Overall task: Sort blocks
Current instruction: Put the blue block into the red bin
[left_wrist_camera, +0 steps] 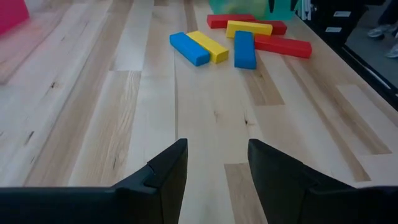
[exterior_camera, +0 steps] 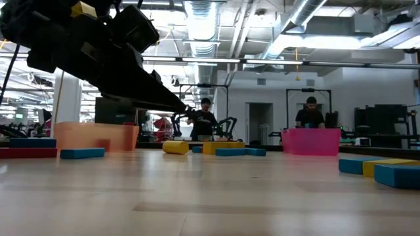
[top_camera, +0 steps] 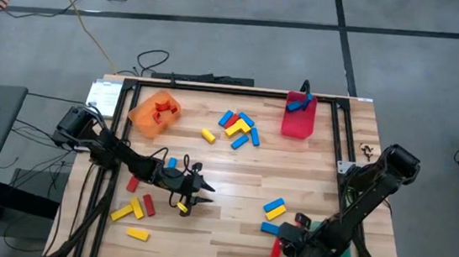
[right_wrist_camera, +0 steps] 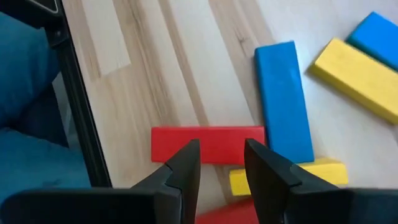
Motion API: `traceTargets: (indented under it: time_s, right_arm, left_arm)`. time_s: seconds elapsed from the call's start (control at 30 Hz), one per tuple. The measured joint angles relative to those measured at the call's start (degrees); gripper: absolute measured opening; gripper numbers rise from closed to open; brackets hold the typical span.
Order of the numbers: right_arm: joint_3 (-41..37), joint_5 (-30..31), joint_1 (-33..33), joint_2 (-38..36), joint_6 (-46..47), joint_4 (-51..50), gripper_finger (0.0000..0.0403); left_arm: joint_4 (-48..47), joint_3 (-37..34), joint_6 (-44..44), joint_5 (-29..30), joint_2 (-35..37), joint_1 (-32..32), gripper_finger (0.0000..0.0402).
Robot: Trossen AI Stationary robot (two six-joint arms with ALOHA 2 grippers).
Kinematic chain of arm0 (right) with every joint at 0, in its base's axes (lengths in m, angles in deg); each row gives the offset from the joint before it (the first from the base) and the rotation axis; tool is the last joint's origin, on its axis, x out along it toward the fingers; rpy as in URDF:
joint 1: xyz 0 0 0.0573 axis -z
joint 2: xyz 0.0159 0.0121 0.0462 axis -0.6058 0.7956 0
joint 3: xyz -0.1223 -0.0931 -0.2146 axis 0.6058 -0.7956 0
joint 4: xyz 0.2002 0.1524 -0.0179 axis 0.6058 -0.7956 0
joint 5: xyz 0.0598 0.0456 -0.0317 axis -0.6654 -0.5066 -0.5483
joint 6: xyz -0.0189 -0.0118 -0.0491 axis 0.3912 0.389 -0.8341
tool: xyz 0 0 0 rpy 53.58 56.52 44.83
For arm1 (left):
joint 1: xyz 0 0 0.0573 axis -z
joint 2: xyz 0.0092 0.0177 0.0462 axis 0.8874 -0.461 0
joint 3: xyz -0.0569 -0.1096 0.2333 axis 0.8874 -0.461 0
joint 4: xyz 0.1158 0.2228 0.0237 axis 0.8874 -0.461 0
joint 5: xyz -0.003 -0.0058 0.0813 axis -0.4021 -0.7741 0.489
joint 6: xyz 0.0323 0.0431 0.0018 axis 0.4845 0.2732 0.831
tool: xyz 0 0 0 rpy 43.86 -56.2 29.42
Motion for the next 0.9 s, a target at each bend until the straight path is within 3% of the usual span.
traceTargets:
  time_s: [0.27, 0.5, 0.9]
  right_arm:
    - [0.02, 2.69, 2.19, 1.15, -5.14, -0.04, 0.0154]
    - [0.06, -1.27, 5.87, 7.78, -10.58, 0.17, 0.0184]
    - [1.84, -1.46, 6.90, 9.15, -13.39, -2.95, 0.0194]
  left_arm:
    - [-0.02, 0.00, 0.02, 0.02, 0.01, 0.00, 0.0165]
    - [-0.06, 0.00, -0.03, 0.05, 0.02, 0.11, 0.0165]
    - [-0.19, 0.00, 0.02, 0.06, 0.04, 0.11, 0.0165]
